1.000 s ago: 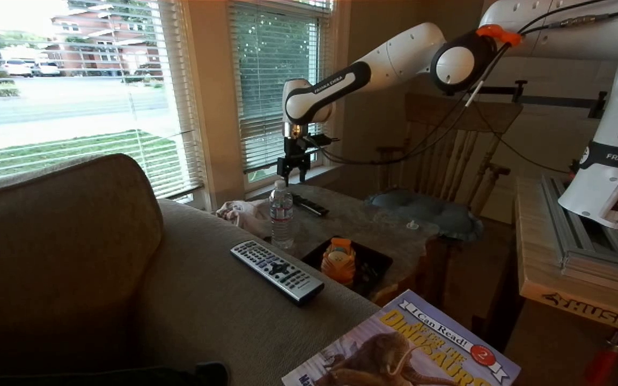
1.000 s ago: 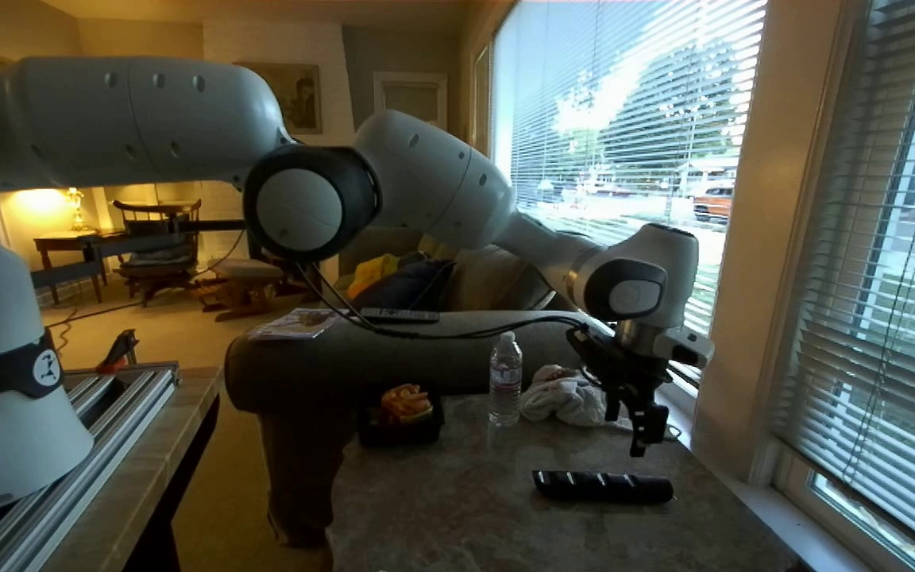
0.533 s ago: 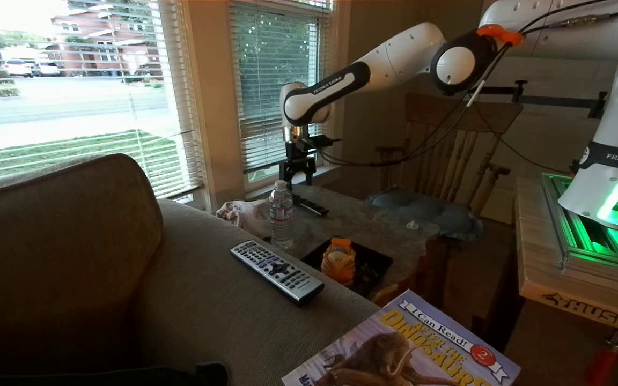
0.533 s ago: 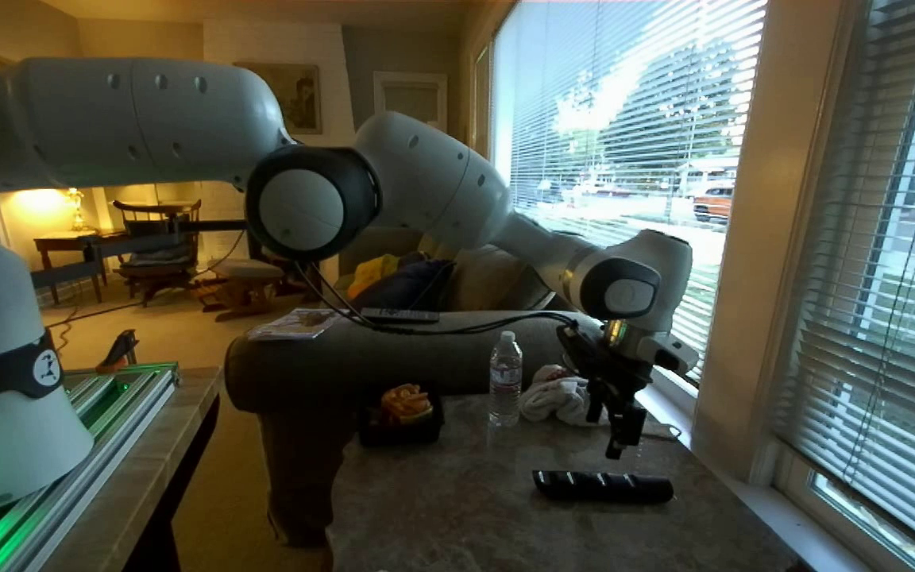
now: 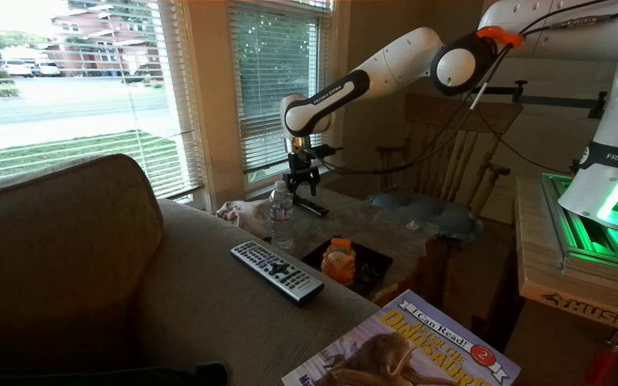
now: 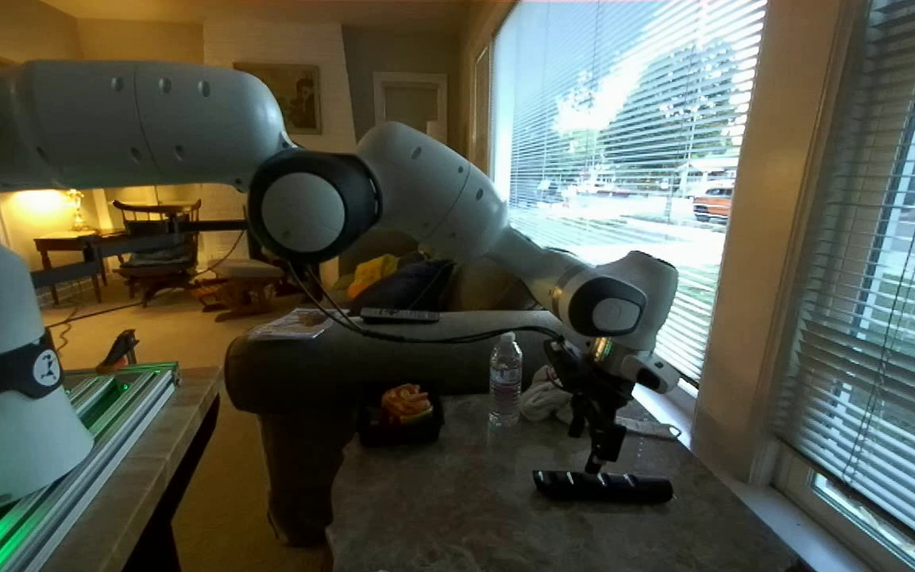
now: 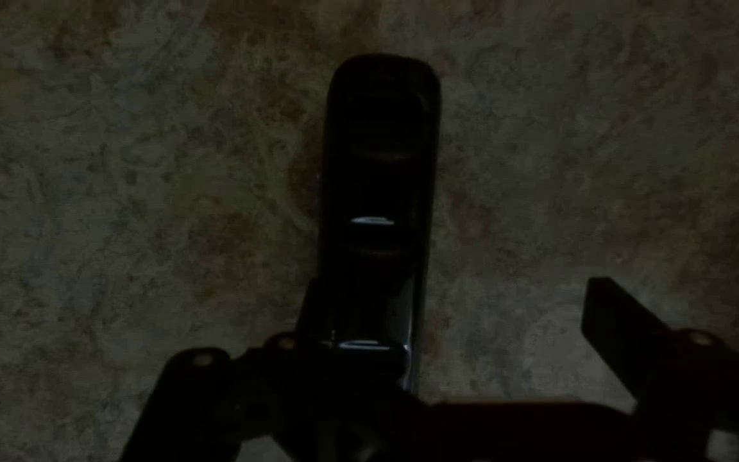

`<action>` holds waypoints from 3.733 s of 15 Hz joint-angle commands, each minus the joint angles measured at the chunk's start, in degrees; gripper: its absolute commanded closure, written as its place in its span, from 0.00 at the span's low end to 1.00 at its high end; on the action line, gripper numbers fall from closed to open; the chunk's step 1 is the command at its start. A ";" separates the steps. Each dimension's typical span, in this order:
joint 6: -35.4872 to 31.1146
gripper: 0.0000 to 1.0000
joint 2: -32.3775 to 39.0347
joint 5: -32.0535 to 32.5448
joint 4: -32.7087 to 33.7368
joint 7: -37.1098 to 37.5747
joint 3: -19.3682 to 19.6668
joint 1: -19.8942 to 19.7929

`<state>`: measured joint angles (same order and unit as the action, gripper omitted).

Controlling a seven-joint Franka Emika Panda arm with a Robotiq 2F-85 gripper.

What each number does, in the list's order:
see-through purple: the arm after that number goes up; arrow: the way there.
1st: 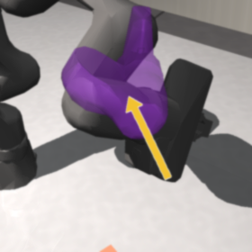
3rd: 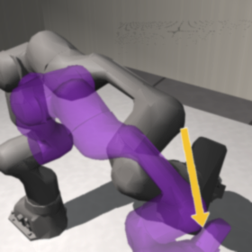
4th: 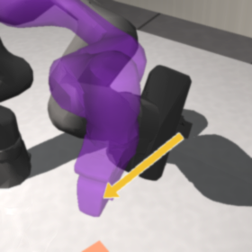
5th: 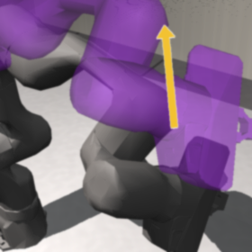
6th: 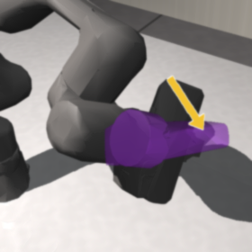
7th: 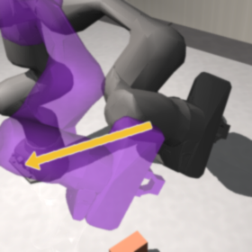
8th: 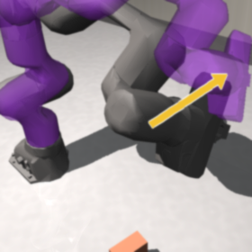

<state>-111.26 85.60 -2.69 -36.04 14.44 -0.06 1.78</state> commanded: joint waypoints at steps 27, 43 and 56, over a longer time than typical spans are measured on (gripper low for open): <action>3.74 0.00 -2.52 0.66 -10.24 10.02 3.66 4.65; 0.72 0.49 -1.83 2.45 -10.60 9.72 9.52 7.31; -9.51 0.71 -8.70 -1.27 -17.86 0.08 2.20 7.41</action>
<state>-116.68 82.40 -2.26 -46.93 19.68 5.68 9.02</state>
